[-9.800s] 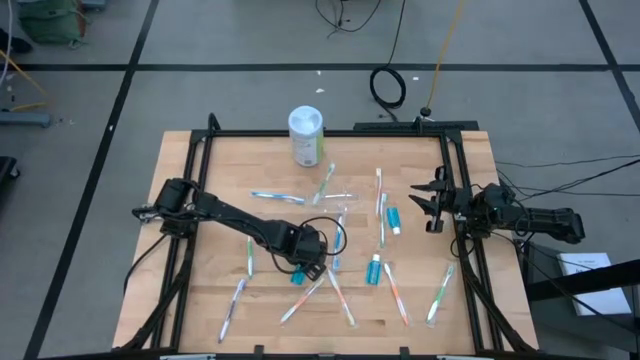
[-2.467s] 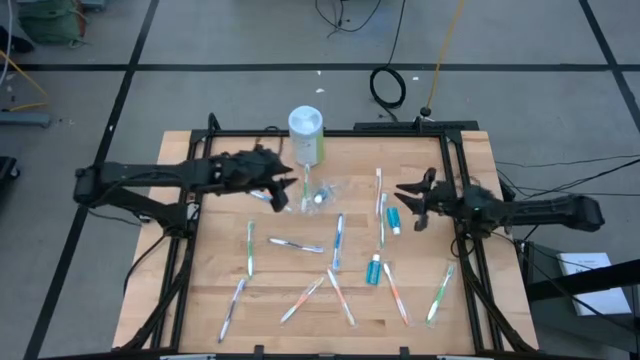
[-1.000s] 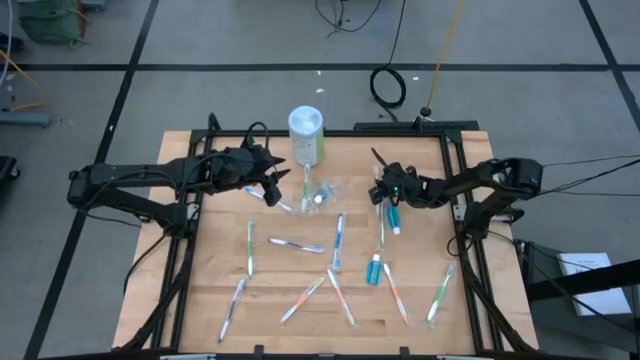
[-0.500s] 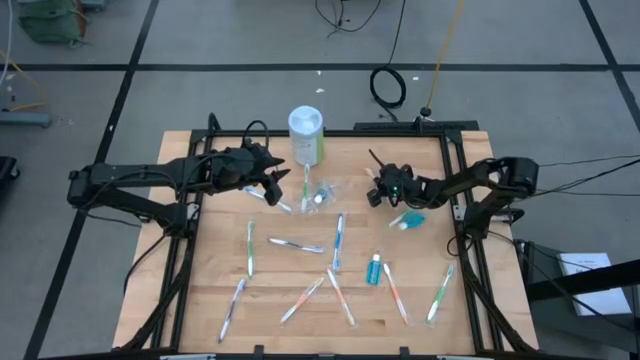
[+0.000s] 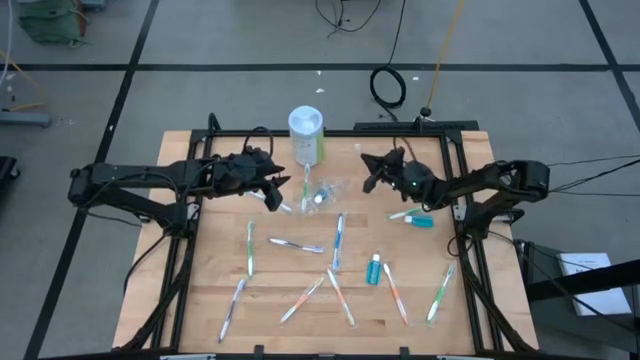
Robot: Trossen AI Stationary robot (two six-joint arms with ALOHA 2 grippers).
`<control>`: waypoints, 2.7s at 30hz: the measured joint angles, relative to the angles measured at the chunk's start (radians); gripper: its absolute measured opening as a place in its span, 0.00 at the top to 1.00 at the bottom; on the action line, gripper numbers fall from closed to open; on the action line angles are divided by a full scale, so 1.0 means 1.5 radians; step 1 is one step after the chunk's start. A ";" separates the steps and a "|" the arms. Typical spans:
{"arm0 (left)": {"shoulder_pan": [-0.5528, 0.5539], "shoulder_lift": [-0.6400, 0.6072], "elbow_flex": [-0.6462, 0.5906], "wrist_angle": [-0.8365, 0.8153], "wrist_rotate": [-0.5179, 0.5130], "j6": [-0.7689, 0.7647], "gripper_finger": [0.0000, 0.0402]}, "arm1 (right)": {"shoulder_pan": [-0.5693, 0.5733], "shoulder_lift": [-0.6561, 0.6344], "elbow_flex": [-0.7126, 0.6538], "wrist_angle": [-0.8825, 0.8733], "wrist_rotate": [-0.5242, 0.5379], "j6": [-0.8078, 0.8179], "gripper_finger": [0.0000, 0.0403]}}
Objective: Pick & Place toothbrushing station
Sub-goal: Put the orange toothbrush into the transparent organizer
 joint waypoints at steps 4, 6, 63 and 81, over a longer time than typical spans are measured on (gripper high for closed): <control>-0.014 0.000 0.000 0.002 -0.001 0.001 0.63 | 0.026 -0.001 0.000 0.115 -0.058 -0.032 1.00; -0.018 0.000 0.000 0.006 -0.002 0.001 0.63 | 0.040 -0.002 0.003 0.132 -0.080 -0.034 1.00; -0.023 0.000 0.000 -0.025 -0.002 -0.002 0.63 | 0.211 0.017 0.094 -0.633 -0.242 -0.187 0.57; -0.023 0.000 0.000 -0.024 -0.003 0.022 0.63 | 0.220 0.012 0.082 -0.632 -0.212 -0.319 0.96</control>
